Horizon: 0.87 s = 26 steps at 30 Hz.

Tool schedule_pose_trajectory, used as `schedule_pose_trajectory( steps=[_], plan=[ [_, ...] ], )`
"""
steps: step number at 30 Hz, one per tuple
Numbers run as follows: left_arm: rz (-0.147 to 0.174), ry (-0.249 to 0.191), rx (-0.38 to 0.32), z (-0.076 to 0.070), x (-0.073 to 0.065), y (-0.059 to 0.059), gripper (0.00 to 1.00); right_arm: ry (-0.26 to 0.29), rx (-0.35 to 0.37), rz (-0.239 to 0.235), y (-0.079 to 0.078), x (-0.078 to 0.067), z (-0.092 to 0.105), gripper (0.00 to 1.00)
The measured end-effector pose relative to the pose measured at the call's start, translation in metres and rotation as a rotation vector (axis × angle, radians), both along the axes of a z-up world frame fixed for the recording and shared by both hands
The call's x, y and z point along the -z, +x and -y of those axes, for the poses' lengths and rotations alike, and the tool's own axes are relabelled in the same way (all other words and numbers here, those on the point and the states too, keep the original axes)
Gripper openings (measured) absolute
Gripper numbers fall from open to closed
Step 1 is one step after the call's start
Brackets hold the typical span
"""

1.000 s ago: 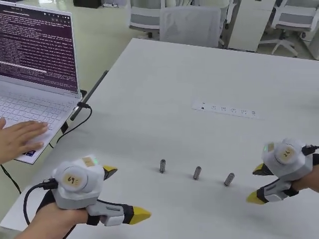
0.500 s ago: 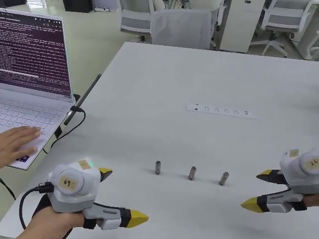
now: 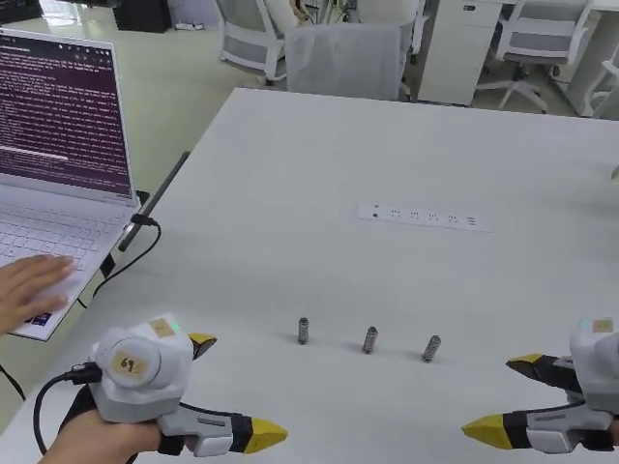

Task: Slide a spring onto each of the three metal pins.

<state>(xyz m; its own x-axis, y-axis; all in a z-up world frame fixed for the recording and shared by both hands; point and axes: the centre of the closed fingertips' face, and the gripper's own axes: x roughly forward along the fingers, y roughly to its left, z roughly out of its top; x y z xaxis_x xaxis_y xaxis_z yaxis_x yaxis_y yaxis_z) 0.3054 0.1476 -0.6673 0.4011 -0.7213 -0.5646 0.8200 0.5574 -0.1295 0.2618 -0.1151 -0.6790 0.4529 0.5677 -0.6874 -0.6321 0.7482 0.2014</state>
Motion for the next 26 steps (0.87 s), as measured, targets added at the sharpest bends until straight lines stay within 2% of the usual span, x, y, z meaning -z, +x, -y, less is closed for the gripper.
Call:
schedule_pose_trajectory(
  steps=[12, 19, 26],
  plan=[
    [0.000, -0.013, -0.002, 0.001, -0.003, 0.000, 0.96, 0.066, 0.007, 0.021, -0.022, -0.006, -0.023, 0.98],
    [-0.007, -0.024, -0.001, 0.004, -0.003, -0.003, 0.96, 0.091, 0.024, 0.028, -0.026, -0.005, -0.028, 0.99],
    [-0.011, -0.027, -0.001, 0.006, -0.001, -0.004, 0.96, 0.093, 0.034, 0.031, -0.025, -0.003, -0.028, 0.99]
  ],
)
